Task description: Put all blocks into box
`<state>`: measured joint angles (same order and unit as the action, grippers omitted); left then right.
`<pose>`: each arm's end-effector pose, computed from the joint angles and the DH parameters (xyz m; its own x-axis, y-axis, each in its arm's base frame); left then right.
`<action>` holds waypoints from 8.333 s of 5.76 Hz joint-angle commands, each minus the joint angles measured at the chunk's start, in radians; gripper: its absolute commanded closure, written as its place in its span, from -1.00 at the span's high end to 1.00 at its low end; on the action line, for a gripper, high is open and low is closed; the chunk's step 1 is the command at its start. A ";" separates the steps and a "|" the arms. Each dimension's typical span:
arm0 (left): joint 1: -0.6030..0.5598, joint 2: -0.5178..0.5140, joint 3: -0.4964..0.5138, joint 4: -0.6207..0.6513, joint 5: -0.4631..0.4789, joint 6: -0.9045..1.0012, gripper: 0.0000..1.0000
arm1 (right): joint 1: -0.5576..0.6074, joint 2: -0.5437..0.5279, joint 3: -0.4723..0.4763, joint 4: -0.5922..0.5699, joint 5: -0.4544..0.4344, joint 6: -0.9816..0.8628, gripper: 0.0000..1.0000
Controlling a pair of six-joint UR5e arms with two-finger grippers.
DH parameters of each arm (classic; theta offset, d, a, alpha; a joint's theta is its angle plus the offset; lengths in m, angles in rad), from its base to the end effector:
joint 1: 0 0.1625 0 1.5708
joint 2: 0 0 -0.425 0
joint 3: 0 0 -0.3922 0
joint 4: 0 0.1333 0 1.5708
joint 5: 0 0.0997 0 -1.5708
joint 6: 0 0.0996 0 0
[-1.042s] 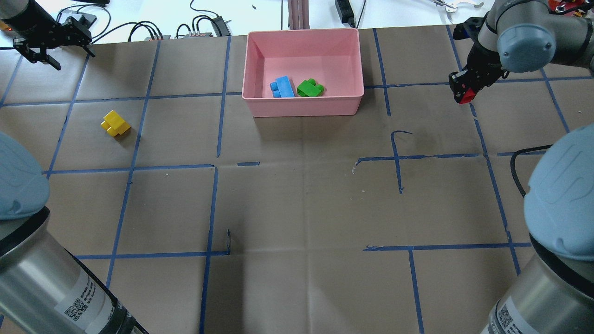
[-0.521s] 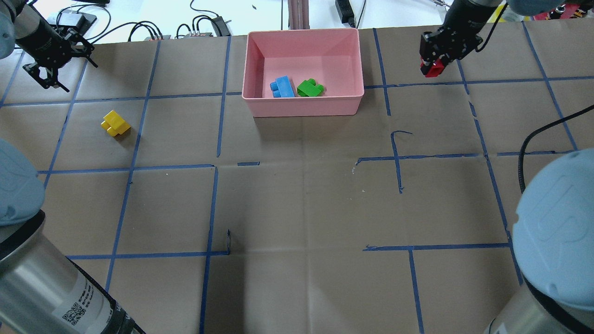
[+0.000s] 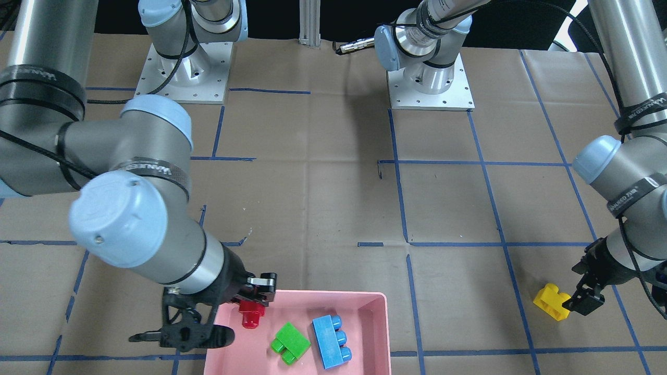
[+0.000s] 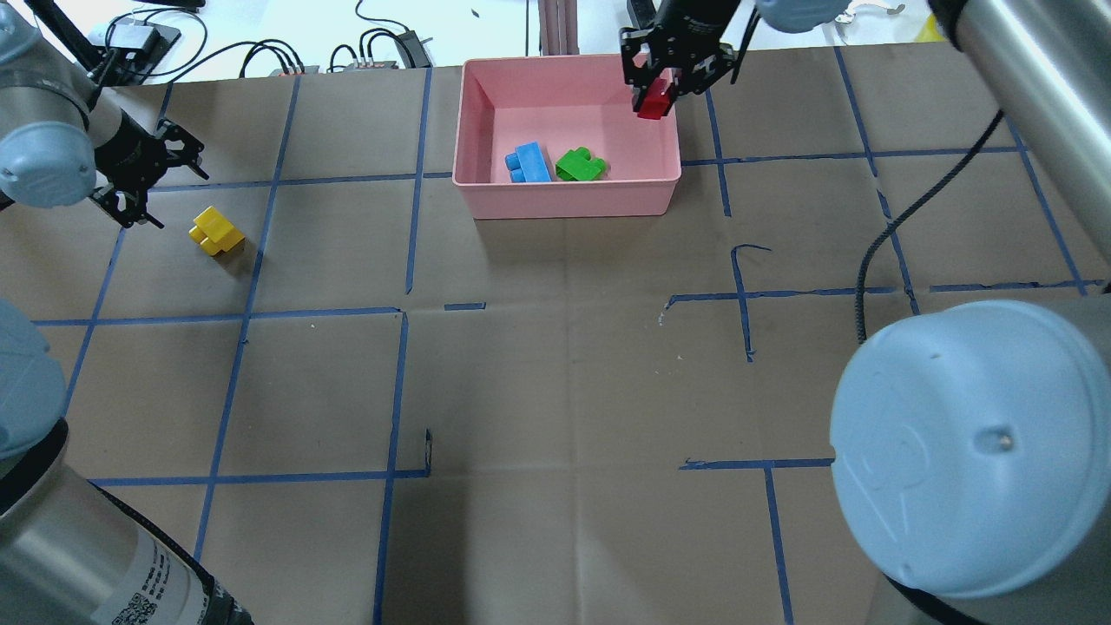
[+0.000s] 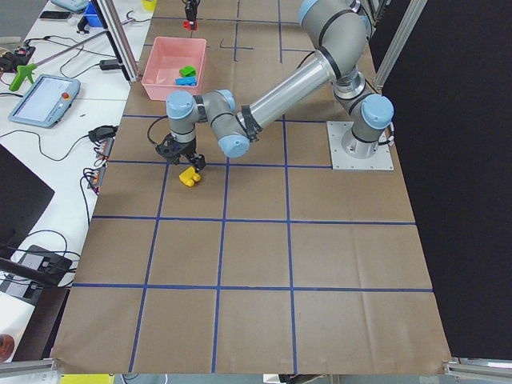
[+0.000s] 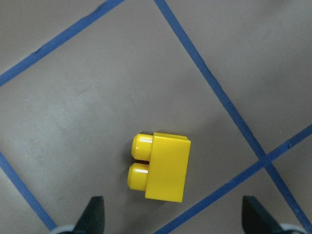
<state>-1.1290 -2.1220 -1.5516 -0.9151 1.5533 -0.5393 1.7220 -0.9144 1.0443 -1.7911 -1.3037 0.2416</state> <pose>0.1652 -0.6650 0.2391 -0.5585 -0.8258 0.0782 -0.8287 0.5512 -0.0969 0.2717 -0.7236 0.3617 -0.9582 0.0716 -0.2768 0.0816 0.9964 -0.0248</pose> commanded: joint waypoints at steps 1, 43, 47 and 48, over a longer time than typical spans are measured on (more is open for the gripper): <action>0.000 -0.024 -0.025 0.054 -0.002 -0.020 1.00 | 0.044 0.058 -0.018 -0.086 0.014 0.104 -0.76; -0.520 0.470 0.145 -0.887 0.074 0.268 1.00 | -0.104 -0.689 0.585 0.257 -0.249 -0.191 1.00; -0.526 0.502 0.105 -0.884 0.051 0.283 0.99 | -0.104 -0.687 0.580 0.257 -0.249 -0.186 1.00; -0.529 0.501 0.090 -0.878 0.051 0.383 0.99 | -0.104 -0.687 0.580 0.257 -0.249 -0.186 1.00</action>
<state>-1.6565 -1.6238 -1.4442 -1.7978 1.6060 -0.2277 1.6184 -1.6015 1.6256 -1.5340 -1.5524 0.0551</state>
